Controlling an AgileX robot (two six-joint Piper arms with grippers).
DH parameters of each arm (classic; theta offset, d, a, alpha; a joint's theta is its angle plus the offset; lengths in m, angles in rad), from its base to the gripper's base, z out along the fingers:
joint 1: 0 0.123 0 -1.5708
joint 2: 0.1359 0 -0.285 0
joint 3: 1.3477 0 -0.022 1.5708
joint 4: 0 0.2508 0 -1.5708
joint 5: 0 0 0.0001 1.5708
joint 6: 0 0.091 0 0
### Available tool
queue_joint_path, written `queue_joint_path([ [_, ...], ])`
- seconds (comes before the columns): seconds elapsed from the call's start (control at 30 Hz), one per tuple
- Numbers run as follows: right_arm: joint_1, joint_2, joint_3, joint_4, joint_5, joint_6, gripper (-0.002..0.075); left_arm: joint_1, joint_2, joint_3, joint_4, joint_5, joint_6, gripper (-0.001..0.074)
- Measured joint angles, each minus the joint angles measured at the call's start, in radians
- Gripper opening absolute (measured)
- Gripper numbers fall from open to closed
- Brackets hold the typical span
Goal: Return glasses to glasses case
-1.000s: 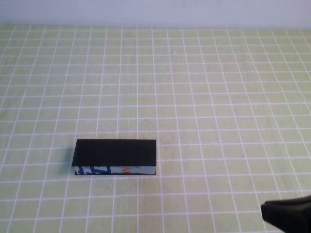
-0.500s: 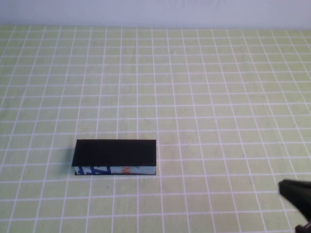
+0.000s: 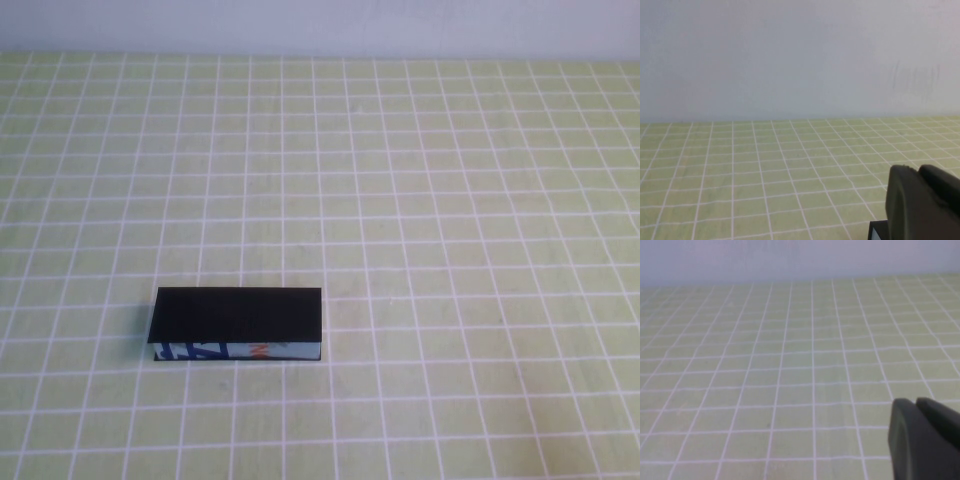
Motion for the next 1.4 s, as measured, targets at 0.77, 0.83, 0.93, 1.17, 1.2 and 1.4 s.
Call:
queue_joint_path([
  [0.77, -0.006, -0.115, 0.007, -0.009, 0.28, 0.001, -0.0011, 0.0, 0.0, 0.0, 0.0, -0.002, 0.0, -0.0002],
  [0.83, -0.006, -0.115, 0.007, -0.009, 0.281, 0.001, -0.0011, 0.0, 0.0, 0.0, 0.0, -0.002, 0.0, -0.0002],
  [0.93, -0.006, -0.115, 0.007, -0.009, 0.282, 0.001, -0.0011, 0.0, 0.0, 0.0, 0.0, -0.002, 0.0, -0.0002],
  [1.17, -0.006, -0.115, 0.007, -0.009, 0.282, 0.001, -0.0011, 0.0, 0.0, 0.0, 0.0, -0.002, 0.0, -0.0002],
  [1.2, -0.006, -0.115, 0.007, -0.009, 0.282, 0.001, -0.0011, 0.0, 0.0, 0.0, 0.0, -0.002, 0.0, -0.0002],
  [1.4, -0.006, -0.115, 0.007, -0.009, 0.282, 0.001, -0.0011, 0.0, 0.0, 0.0, 0.0, -0.002, 0.0, -0.0002],
])
